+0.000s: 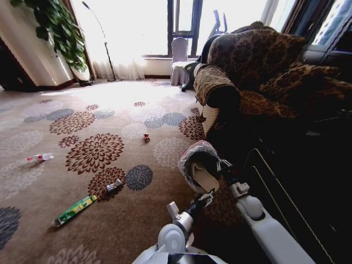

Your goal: Pick up the trash from the ground and place it into the trash bin.

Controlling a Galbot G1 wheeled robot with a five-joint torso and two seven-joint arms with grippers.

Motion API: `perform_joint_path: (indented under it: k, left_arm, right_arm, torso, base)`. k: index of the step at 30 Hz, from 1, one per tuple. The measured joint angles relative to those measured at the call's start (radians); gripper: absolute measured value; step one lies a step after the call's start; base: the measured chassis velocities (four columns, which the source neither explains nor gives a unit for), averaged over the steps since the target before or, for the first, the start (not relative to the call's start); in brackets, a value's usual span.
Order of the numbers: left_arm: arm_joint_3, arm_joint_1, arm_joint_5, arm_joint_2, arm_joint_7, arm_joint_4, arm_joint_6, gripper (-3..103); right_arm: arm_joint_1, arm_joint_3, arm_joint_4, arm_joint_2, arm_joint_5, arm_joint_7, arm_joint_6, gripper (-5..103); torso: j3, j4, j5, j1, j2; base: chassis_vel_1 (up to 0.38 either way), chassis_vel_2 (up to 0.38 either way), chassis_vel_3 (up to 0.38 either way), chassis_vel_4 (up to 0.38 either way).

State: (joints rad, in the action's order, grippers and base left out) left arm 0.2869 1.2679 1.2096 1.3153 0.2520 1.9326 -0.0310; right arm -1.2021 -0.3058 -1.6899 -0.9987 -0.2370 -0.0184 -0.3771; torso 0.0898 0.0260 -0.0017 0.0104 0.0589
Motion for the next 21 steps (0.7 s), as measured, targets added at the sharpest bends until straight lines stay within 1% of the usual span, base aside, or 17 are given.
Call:
perform_joint_path:
  k: [1, 2, 3, 4, 6, 7, 10, 11, 12, 14, 15, 16, 17, 18, 19, 20, 21]
  left_arm:
    - [0.006, -0.001, 0.000, -0.004, -0.014, 0.004, 0.001, 83]
    - [0.006, -0.001, 0.000, -0.004, -0.014, 0.004, 0.001, 83]
    - [0.012, 0.001, -0.001, -0.012, -0.039, 0.014, 0.002, 78]
    - [0.014, 0.007, -0.011, -0.020, -0.058, 0.021, 0.003, 78]
    - [0.016, 0.034, -0.088, -0.052, -0.145, 0.037, 0.014, 70]
    - [0.016, 0.034, -0.088, -0.052, -0.145, 0.037, 0.014, 70]
    - [0.014, 0.054, -0.187, -0.074, -0.210, 0.042, 0.035, 58]
    - [0.014, 0.054, -0.187, -0.074, -0.210, 0.042, 0.035, 58]
    - [0.009, 0.056, -0.211, -0.075, -0.221, 0.040, 0.044, 58]
    - [-0.007, 0.056, -0.260, -0.070, -0.244, 0.025, 0.060, 51]
    - [-0.013, 0.055, -0.272, -0.068, -0.249, 0.021, 0.064, 46]
    - [-0.013, 0.055, -0.272, -0.068, -0.249, 0.021, 0.064, 46]
    - [-0.016, 0.053, -0.280, -0.068, -0.252, 0.018, 0.067, 43]
    - [-0.019, 0.051, -0.291, -0.067, -0.256, 0.014, 0.071, 43]
    - [-0.025, 0.043, -0.315, -0.067, -0.261, -0.003, 0.082, 35]
    - [-0.030, 0.039, -0.327, -0.066, -0.262, -0.013, 0.087, 35]
    - [-0.035, 0.033, -0.338, -0.064, -0.264, -0.024, 0.092, 31]
  right_arm:
    - [0.000, 0.000, 0.001, 0.000, 0.000, 0.000, 0.000, 0]
    - [0.000, 0.000, 0.001, 0.000, 0.000, 0.000, 0.000, 0]
    - [0.001, 0.000, 0.003, 0.001, 0.000, 0.000, 0.000, 0]
    - [0.003, 0.000, 0.005, 0.002, 0.000, 0.000, 0.000, 0]
    - [0.014, 0.000, 0.016, 0.008, -0.003, 0.000, 0.000, 0]
    - [0.014, 0.000, 0.016, 0.008, -0.003, 0.000, 0.000, 0]
    - [0.034, 0.005, 0.039, 0.010, -0.006, 0.000, -0.004, 0]
    - [0.034, 0.005, 0.039, 0.010, -0.006, 0.000, -0.004, 0]
    - [0.039, 0.009, 0.043, 0.008, -0.007, 0.000, -0.005, 0]
    - [0.045, 0.017, 0.049, 0.001, -0.007, 0.000, -0.005, 0]
    - [0.045, 0.021, 0.049, -0.002, -0.007, 0.000, -0.005, 0]
    - [0.045, 0.021, 0.049, -0.002, -0.007, 0.000, -0.005, 0]
    - [0.044, 0.022, 0.049, -0.003, -0.007, 0.000, -0.005, 0]
    - [0.043, 0.024, 0.049, -0.004, -0.007, 0.000, -0.005, 0]
    - [0.037, 0.024, 0.047, -0.007, -0.007, 0.000, -0.005, 0]
    - [0.033, 0.024, 0.043, -0.007, -0.010, 0.000, -0.005, 0]
    - [0.030, 0.024, 0.040, -0.008, -0.013, 0.000, -0.005, 0]
  torso:
    - [0.000, -0.0002, -0.0001, 0.000, 0.000]
    - [0.000, -0.0002, -0.0001, 0.000, 0.000]
    - [0.000, -0.0004, -0.0001, 0.000, 0.000]
    - [0.000, -0.0006, -0.0001, 0.000, 0.000]
    - [0.000, -0.0006, 0.0011, 0.000, 0.000]
    - [0.000, -0.0006, 0.0011, 0.000, 0.000]
    - [0.000, -0.0004, 0.0009, 0.000, 0.000]
    - [0.000, -0.0004, 0.0009, 0.000, 0.000]
    - [0.000, -0.0003, 0.0007, 0.000, 0.000]
    - [0.000, 0.0003, -0.0003, 0.000, 0.000]
    - [0.000, 0.0005, -0.0007, 0.000, 0.000]
    - [0.000, 0.0005, -0.0007, 0.000, 0.000]
    - [0.000, 0.0005, -0.0008, 0.000, 0.000]
    - [0.000, 0.0006, -0.0005, 0.000, 0.000]
    - [0.000, 0.0004, 0.0004, 0.000, 0.000]
    - [0.000, 0.0003, 0.0005, 0.000, 0.000]
    - [0.000, 0.0003, 0.0004, 0.000, 0.000]
  base:
    - [0.000, 0.000, 0.000, 0.000]
    - [0.000, 0.000, 0.000, 0.000]
    - [0.000, 0.000, 0.000, 0.000]
    - [0.000, 0.000, 0.000, 0.000]
    - [0.000, 0.000, 0.000, 0.000]
    - [0.000, 0.000, 0.000, 0.000]
    - [0.000, 0.000, 0.000, 0.000]
    - [0.000, 0.000, 0.000, 0.000]
    - [0.000, 0.000, 0.000, 0.000]
    - [0.000, 0.000, 0.000, 0.000]
    - [0.000, 0.000, 0.000, 0.000]
    - [0.000, 0.000, 0.000, 0.000]
    - [0.000, 0.000, 0.000, 0.000]
    - [0.000, 0.000, 0.000, 0.000]
    - [0.000, 0.000, 0.000, 0.000]
    - [0.000, 0.000, 0.000, 0.000]
    - [0.000, 0.000, 0.000, 0.000]
